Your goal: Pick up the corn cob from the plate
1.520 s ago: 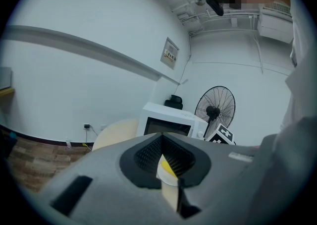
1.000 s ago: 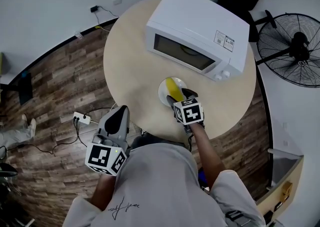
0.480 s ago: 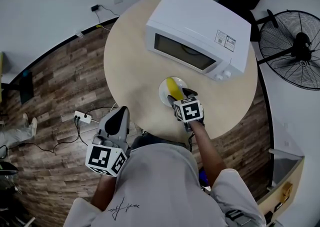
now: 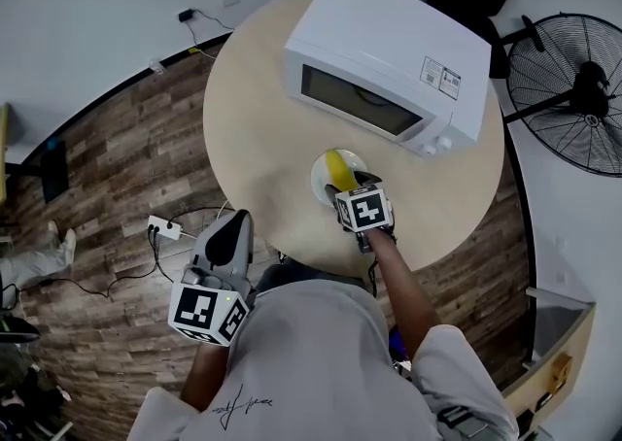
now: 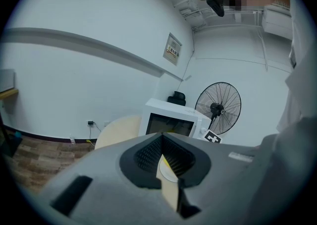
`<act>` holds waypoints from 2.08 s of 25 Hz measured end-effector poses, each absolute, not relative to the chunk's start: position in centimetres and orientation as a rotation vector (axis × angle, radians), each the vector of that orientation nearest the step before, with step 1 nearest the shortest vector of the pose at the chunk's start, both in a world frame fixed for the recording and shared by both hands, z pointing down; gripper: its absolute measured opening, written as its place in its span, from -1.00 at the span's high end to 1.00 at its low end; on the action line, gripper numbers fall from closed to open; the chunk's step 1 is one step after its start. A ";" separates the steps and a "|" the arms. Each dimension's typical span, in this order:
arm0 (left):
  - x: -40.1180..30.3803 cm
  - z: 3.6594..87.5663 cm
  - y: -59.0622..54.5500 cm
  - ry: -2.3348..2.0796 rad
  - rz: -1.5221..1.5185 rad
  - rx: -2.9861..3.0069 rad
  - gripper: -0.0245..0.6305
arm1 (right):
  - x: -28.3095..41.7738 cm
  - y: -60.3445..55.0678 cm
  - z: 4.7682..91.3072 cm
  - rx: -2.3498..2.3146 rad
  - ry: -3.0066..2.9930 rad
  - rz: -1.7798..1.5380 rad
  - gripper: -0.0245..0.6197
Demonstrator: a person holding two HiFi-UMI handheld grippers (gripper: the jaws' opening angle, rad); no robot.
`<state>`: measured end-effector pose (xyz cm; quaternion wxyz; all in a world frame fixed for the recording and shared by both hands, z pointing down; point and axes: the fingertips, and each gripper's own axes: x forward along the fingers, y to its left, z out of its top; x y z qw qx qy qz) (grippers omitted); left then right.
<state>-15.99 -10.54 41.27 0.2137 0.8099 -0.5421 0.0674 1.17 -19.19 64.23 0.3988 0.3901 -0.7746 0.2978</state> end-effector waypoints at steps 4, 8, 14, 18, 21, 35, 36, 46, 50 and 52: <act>-16.2 41.7 -10.4 -1.512 0.192 2.233 0.95 | 1.1 -19.4 65.0 0.977 -1.953 0.755 -0.08; -16.4 41.8 -10.3 -1.522 0.185 2.219 0.95 | 1.1 -19.5 65.8 0.967 -1.943 0.763 -0.13; -17.0 42.0 -10.1 -1.536 0.191 2.202 0.95 | 1.3 -19.9 67.2 0.961 -1.898 0.757 -0.14; -17.2 42.2 -10.2 -1.540 0.203 2.193 0.95 | 1.6 -20.1 68.2 0.957 -1.867 0.752 -0.13; -17.3 42.3 -10.2 -1.544 0.205 2.185 0.95 | 1.6 -20.2 68.7 0.953 -1.853 0.736 -0.13; -17.6 42.9 -10.7 -1.554 0.222 2.153 0.95 | 1.6 -21.4 70.3 0.972 -1.832 0.721 -0.05; -17.6 43.0 -10.7 -1.552 0.221 2.153 0.95 | 1.5 -21.3 70.3 0.969 -1.830 0.717 -0.05; -17.2 43.2 -10.8 -1.544 0.218 2.158 0.95 | 1.6 -21.3 70.4 0.972 -1.816 0.701 0.09; -17.7 43.1 -10.7 -1.549 0.212 2.158 0.95 | 1.5 -21.3 70.5 0.973 -1.813 0.712 0.09; -17.7 43.0 -10.6 -1.553 0.209 2.157 0.95 | 1.6 -21.3 70.4 0.972 -1.811 0.713 0.09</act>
